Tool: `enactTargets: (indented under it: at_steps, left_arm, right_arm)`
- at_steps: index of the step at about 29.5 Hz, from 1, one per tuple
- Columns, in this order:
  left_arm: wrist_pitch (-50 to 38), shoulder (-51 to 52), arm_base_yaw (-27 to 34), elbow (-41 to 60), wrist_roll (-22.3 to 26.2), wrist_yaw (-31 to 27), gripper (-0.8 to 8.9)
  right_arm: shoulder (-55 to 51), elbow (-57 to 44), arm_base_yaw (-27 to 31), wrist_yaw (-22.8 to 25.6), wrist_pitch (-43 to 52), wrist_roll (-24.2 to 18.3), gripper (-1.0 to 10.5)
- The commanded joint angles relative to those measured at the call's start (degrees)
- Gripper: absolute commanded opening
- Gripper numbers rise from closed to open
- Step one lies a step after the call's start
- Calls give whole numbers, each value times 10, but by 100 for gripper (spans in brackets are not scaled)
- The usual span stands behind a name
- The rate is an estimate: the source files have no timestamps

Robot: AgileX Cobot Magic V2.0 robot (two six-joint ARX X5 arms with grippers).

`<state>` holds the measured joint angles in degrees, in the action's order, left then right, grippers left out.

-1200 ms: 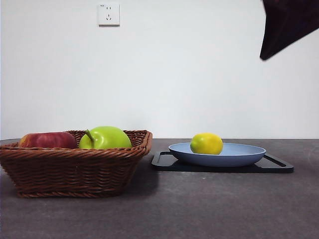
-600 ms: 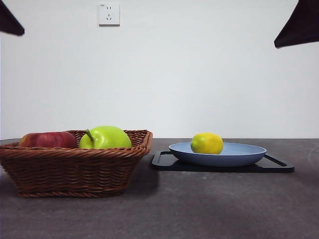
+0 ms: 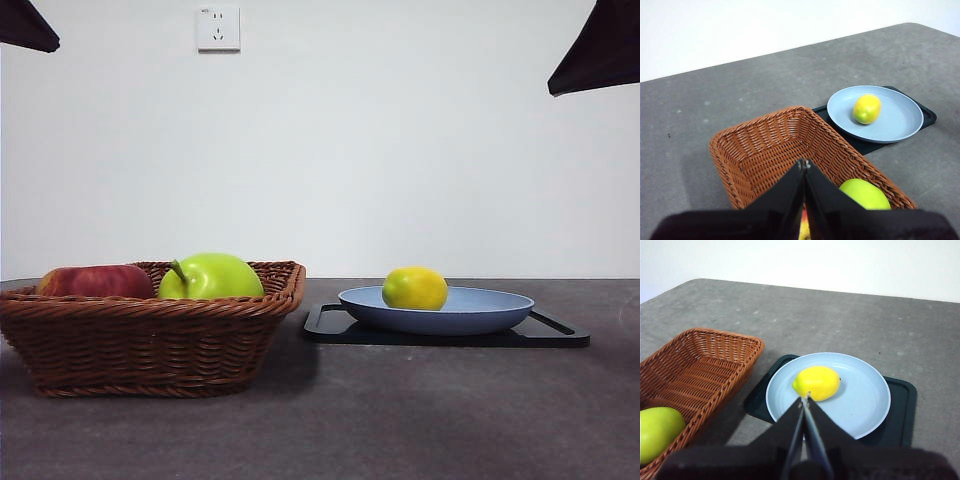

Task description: Take the lemon from the basket,put the lemon in the plate,hand out the plate

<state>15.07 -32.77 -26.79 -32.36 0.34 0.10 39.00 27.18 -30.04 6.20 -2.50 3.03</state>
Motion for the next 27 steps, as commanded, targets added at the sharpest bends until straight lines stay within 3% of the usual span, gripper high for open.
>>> enactTargets:
  at_steps: [1,6,16,27]
  left_arm:
    - [10,29,-2,-7,-6,-5,8]
    - [56,144,26,-1,59,-16,8]
    - [55,303,220,99,56,-28,8]
    - [-19,327,263,266,7,-27,8]
  right_arm:
    - [1,4,-3,2,7,5,3]
    - [1,4,-3,2,7,5,3]
    - [1,4,-3,2,7,5,3]
    - [1,4,-3,2,7,5,3]
